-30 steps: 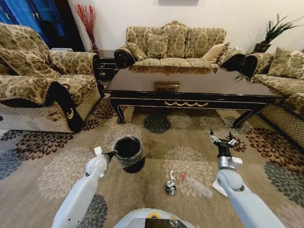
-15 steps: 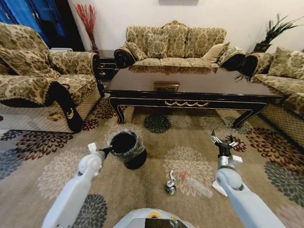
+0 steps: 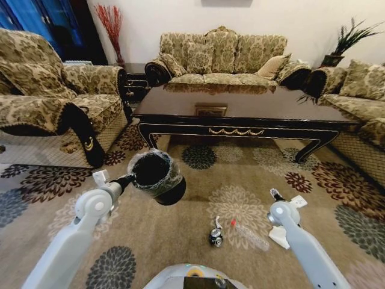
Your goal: Move to the front of the table and pick up the trash from the floor, then place it into the trash bin.
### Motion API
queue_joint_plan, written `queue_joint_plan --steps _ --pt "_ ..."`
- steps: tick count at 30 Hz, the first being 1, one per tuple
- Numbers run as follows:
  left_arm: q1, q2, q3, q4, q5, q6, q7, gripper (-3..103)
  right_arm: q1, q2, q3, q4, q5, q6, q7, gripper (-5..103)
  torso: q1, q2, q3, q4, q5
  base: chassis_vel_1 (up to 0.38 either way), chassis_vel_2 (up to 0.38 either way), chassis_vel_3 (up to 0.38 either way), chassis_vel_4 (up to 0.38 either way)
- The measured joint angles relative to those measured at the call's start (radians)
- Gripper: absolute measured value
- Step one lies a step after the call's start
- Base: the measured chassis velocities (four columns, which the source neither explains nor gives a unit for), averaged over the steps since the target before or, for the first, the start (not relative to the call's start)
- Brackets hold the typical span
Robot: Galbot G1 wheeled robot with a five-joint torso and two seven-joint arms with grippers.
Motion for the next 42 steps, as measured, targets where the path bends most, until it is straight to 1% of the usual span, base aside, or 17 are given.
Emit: queue_joint_plan --steps 2,4,6,8,9,13,14,18,22,27,30,31,33,34,36,39,42 --pt "0.004 0.000 -0.004 -0.006 -0.001 0.001 -0.003 3 0.000 0.005 0.004 -0.017 0.010 -0.010 0.001 100 0.000 0.000 0.000 0.0000 0.0000 0.000 0.000 0.000 0.000" --pt "0.017 -0.001 -0.009 -0.025 -0.001 0.004 -0.009 3 0.000 0.021 0.015 -0.074 0.035 -0.044 -0.004 100 0.000 0.000 0.000 -0.0001 -0.0002 0.000 0.000 0.000 0.000" --pt "0.021 -0.001 -0.009 -0.030 -0.001 0.004 -0.010 3 0.002 0.025 0.017 -0.094 0.036 -0.049 -0.012 100 0.000 0.000 0.000 -0.0002 0.0000 0.000 0.000 0.000 0.000" --pt "0.035 -0.003 -0.010 -0.042 -0.001 0.006 -0.012 3 0.021 0.037 0.027 -0.182 0.031 -0.055 -0.049 100 0.000 0.000 0.000 -0.0001 0.0000 0.000 0.000 0.000 0.000" --pt "0.035 -0.003 -0.010 -0.042 -0.001 0.006 -0.012 3 0.021 0.037 0.027 -0.182 0.031 -0.055 -0.049 100 0.000 0.000 0.000 -0.0001 0.0000 0.000 0.000 0.000 0.000" --pt "0.044 -0.004 -0.011 -0.046 0.001 0.007 -0.014 3 0.050 0.038 0.039 -0.311 0.017 -0.035 -0.109 100 0.000 0.000 0.000 0.0000 0.0000 0.000 0.000 0.000 0.000" --pt "0.044 -0.004 -0.011 -0.046 0.001 0.007 -0.014 3 0.050 0.038 0.039 -0.311 0.017 -0.035 -0.109 100 0.000 0.000 0.000 0.0000 0.0000 0.000 0.000 0.000 0.000" --pt "0.045 -0.002 -0.010 -0.047 0.001 0.007 -0.014 3 0.075 0.034 0.045 -0.407 -0.003 -0.007 -0.175 100 0.000 0.000 0.000 -0.0002 0.0000 0.000 0.000 0.000 0.000" --pt "0.047 0.000 -0.009 -0.047 0.001 0.007 -0.015 3 0.106 0.034 0.047 -0.496 -0.025 0.008 -0.211 100 0.000 0.000 0.000 0.0000 0.0000 0.000 0.000 0.000 0.000" --pt "0.046 0.009 -0.008 -0.047 -0.002 0.007 -0.015 3 0.125 0.039 0.047 -0.559 -0.047 0.019 -0.242 101 0.000 0.000 0.000 -0.0001 -0.0002 0.000 0.000 0.000 0.000" --pt "0.041 0.016 -0.008 -0.046 -0.008 0.007 -0.016 3 0.135 0.050 0.045 -0.592 -0.067 0.028 -0.263 91 0.000 0.000 0.000 -0.0001 0.0000 0.000 0.000 0.000 0.000" --pt "0.040 0.016 -0.008 -0.046 -0.009 0.007 -0.016 3 0.138 0.055 0.044 -0.600 -0.071 0.030 -0.267 91 0.000 0.000 0.000 -0.0001 0.0000 0.000 0.000 0.000 0.000" --pt "0.039 0.016 -0.008 -0.044 -0.009 0.007 -0.017 3 0.139 0.061 0.043 -0.605 -0.079 0.034 -0.273 83 0.000 0.000 0.000 -0.0001 0.0001 0.000 0.000 0.000 0.000" --pt "0.039 0.016 -0.008 -0.044 -0.009 0.007 -0.017 3 0.139 0.061 0.043 -0.605 -0.079 0.034 -0.273 83 0.000 0.000 0.000 -0.0001 0.0001 0.000 0.000 0.000 0.000" --pt "0.038 0.015 -0.006 -0.043 -0.009 0.007 -0.017 3 0.140 0.064 0.042 -0.606 -0.087 0.036 -0.277 75 0.000 0.000 0.000 -0.0001 -0.0001 0.000 0.000 0.000 0.000" --pt "0.038 0.012 -0.004 -0.042 -0.009 0.007 -0.017 3 0.139 0.066 0.042 -0.606 -0.093 0.037 -0.278 71 0.000 0.000 0.000 -0.0001 -0.0001 0.000 0.000 0.000 0.000" --pt "0.034 0.010 -0.001 -0.038 -0.009 0.007 -0.017 3 0.135 0.069 0.041 -0.605 -0.106 0.039 -0.279 59 0.000 0.000 0.000 -0.0001 -0.0001 0.000 0.000 0.000 0.000"
